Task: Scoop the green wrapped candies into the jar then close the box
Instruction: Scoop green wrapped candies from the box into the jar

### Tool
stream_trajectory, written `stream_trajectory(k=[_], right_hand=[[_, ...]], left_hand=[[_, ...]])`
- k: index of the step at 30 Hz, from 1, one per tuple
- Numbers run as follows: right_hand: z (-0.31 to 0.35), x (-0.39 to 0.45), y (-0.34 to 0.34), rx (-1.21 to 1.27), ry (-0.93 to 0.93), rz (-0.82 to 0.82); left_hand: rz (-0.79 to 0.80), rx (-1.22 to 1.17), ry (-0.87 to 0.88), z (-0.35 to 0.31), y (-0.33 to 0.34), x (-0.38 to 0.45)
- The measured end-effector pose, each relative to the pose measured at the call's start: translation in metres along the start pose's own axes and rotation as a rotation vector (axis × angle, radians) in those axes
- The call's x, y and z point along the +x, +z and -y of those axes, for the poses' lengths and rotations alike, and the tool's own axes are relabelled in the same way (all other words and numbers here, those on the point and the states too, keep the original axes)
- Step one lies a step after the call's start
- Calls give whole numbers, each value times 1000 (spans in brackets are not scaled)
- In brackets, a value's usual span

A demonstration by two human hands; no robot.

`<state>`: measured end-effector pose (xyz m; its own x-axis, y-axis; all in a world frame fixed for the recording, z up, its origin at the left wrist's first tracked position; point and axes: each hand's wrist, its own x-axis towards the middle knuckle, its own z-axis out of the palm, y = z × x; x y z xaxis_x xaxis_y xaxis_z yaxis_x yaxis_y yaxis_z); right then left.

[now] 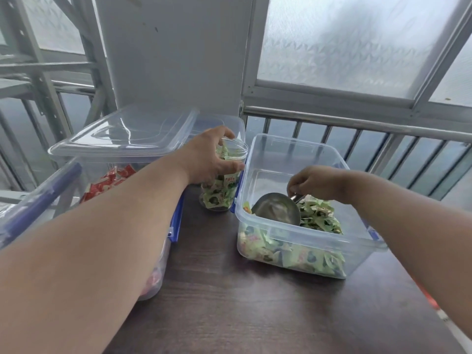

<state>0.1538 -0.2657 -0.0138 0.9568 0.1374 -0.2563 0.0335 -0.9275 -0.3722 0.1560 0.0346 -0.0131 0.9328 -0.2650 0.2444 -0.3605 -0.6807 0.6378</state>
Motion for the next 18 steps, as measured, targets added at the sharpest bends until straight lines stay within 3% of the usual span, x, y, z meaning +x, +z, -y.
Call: stream_trajectory(k=[9,18], right_hand=[[13,-10,12,-393,195,201],[9,2,6,-262,227,-52]], left_hand=[[-6,9,0,0,0,1],[-7,-2,2,-2,0,0]])
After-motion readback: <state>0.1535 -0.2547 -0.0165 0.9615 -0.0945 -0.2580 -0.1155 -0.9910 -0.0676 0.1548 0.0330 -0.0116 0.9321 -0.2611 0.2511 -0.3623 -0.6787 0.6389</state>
